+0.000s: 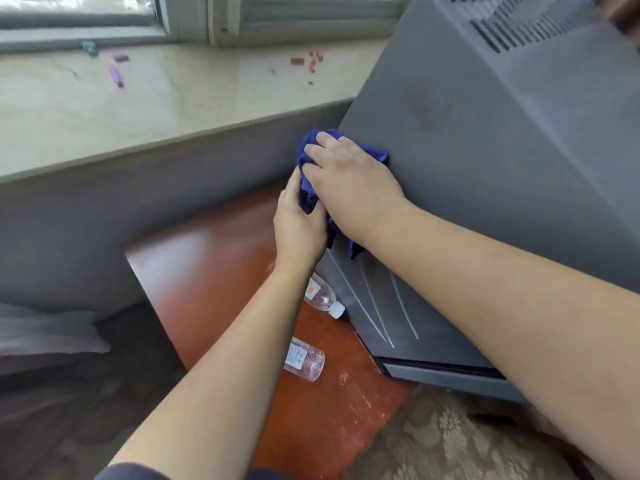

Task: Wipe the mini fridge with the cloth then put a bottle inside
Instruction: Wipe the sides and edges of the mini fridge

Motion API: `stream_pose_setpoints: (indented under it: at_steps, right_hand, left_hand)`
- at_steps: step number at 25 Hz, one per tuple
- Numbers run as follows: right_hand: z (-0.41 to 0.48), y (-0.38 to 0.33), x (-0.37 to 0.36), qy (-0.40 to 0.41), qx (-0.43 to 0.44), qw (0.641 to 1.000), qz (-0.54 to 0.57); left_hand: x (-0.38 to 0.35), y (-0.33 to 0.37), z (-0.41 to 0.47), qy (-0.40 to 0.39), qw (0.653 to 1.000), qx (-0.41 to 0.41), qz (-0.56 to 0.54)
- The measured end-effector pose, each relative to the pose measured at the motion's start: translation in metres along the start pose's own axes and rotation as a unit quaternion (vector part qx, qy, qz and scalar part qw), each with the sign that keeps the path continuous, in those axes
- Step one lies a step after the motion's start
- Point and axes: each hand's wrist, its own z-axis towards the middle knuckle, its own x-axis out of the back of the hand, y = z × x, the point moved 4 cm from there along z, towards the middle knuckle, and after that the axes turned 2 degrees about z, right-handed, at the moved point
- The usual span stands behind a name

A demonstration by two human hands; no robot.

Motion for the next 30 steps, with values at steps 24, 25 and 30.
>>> stream_pose_setpoints:
  at_steps: [24, 25, 30]
  right_hand:
    - [-0.278, 0.008, -0.083, 0.029, 0.029, 0.999, 0.006]
    - [-0.262, 0.013, -0.069, 0.052, 0.024, 0.998, 0.010]
    - [-0.139, 0.027, 0.010, 0.148, 0.009, 0.989, -0.002]
  left_hand:
    - [-0.095, -0.044, -0.261, -0.051, 0.998, -0.026, -0.022]
    - [-0.088, -0.028, -0.244, -0.034, 0.998, -0.046, -0.023]
    - [-0.042, 0.033, -0.108, 0.002, 0.993, -0.115, -0.005]
